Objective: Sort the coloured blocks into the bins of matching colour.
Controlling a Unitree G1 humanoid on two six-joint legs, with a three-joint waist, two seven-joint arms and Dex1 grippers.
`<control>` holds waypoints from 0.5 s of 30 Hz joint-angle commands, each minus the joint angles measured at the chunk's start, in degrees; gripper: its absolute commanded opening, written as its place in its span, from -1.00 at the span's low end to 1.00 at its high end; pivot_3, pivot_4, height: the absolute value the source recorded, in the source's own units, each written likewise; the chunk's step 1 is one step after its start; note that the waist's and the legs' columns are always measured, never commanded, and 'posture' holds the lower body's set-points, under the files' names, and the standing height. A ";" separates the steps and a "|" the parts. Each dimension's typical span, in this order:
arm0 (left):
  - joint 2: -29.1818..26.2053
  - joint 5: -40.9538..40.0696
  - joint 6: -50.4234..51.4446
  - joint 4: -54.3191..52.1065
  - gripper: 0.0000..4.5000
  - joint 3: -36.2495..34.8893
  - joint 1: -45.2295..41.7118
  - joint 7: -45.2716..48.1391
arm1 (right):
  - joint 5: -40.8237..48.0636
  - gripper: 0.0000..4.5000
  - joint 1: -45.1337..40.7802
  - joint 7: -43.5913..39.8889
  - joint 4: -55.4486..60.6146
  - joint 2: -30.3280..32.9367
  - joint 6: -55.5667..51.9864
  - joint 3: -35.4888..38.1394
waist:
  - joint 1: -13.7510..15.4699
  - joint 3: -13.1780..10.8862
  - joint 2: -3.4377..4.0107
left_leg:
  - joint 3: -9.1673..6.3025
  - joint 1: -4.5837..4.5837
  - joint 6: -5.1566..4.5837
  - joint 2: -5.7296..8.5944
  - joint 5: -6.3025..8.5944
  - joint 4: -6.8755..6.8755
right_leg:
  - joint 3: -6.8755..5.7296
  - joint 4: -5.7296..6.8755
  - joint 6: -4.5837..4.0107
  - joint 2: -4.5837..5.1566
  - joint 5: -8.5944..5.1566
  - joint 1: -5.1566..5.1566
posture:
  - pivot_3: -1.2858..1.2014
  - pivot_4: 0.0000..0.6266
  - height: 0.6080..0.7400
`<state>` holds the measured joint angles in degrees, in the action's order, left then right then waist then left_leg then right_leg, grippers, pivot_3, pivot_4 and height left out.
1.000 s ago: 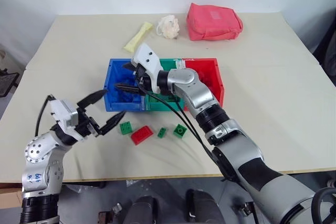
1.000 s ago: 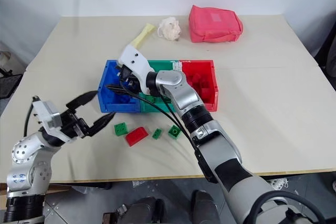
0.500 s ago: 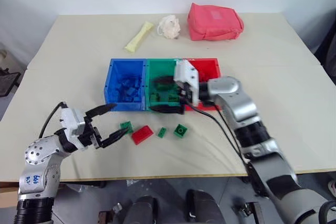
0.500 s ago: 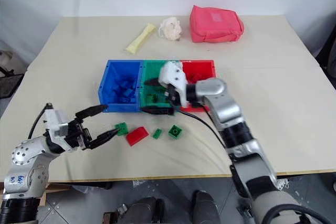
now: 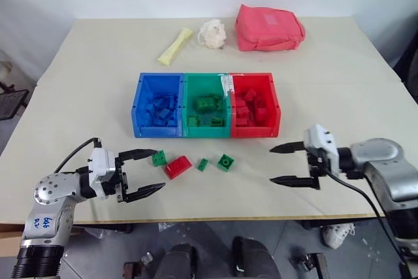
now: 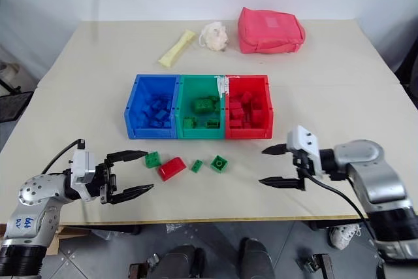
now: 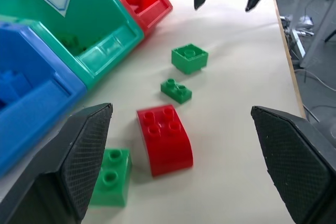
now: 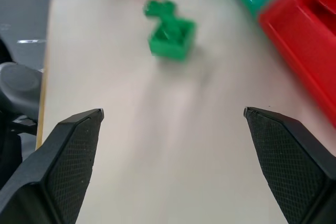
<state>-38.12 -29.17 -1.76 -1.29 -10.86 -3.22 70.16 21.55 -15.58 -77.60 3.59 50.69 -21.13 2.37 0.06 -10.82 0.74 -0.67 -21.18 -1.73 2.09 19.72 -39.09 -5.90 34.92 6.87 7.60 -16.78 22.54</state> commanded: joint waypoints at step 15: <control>-0.02 -1.42 -0.09 1.32 1.00 -0.75 -1.68 2.63 | -4.16 0.99 -7.33 16.75 6.89 -13.46 -5.79 -11.09 | 0.09 -0.01 0.01 | -0.10 -0.04 0.03 0.02 -0.01 -0.02 | -0.02 0.03 0.01 0.00 0.01 0.04 | 0.03 -0.52 1.00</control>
<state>-38.39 -29.37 -1.63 1.01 -10.85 -5.19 72.87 17.92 -22.12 -62.28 9.94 37.70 -26.58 -8.43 0.15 -10.82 0.75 -0.82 -21.23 -1.70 2.15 19.71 -39.11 -5.95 34.95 6.88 7.60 -16.78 22.57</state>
